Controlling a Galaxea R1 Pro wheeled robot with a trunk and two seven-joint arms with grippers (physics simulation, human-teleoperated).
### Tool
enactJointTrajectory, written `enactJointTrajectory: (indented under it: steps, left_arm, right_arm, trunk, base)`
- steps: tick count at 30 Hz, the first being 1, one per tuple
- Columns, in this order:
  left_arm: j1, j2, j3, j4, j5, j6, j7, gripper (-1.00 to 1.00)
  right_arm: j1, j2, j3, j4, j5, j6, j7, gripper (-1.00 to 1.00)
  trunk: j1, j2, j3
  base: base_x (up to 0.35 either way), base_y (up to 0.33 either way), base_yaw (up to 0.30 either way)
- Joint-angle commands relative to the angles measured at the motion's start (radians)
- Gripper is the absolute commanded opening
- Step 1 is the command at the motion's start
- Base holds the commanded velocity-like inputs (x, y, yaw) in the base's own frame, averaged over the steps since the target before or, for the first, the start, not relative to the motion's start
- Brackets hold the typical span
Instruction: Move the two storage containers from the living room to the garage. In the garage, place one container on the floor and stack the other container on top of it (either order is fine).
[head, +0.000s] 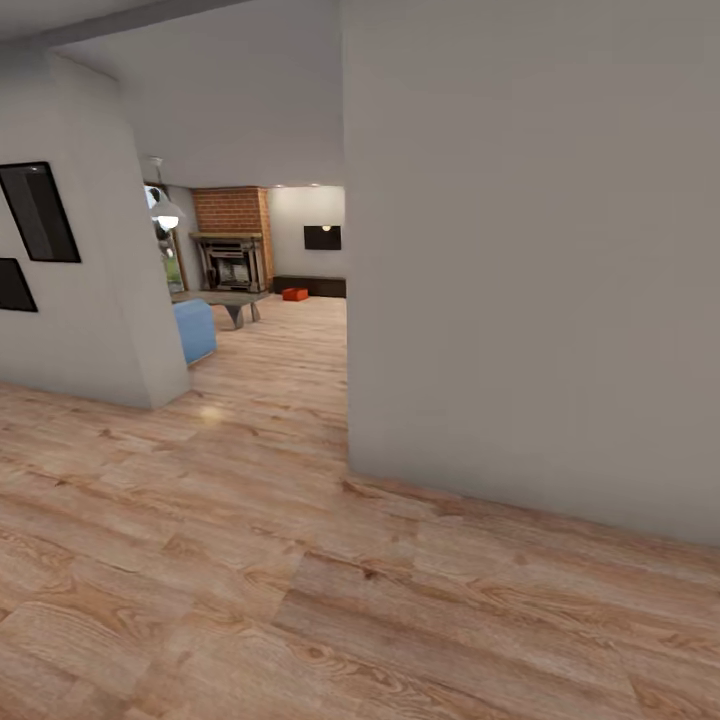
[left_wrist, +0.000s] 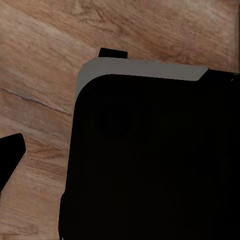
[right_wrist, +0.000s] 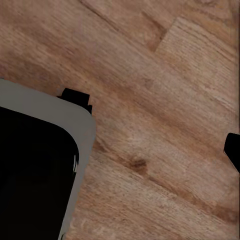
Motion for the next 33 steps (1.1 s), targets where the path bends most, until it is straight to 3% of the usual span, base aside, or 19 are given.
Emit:
enactJointTrajectory:
  steps: [1,9,33]
  left_arm:
    - [0.000,0.000,0.001,0.000,0.007,-0.001,0.001,1.00]
    - [0.000,0.000,0.001,0.000,0.007,-0.001,0.001,1.00]
    - [0.000,0.000,0.001,0.000,0.007,-0.001,0.001,1.00]
  right_arm:
    - [-0.001,0.001,0.008,0.003,-0.007,-0.005,-0.001,1.00]
    - [-0.001,0.001,0.007,0.003,-0.007,-0.006,-0.001,1.00]
    - [-0.001,0.001,0.007,0.003,-0.007,-0.007,-0.001,1.00]
  trunk:
    - [0.001,0.000,-0.001]
    - [0.001,0.000,-0.001]
    - [0.001,0.000,0.010]
  base:
    - [0.323,0.000,0.000]
    - [0.323,0.000,0.054]
    - [0.323,0.000,0.235]
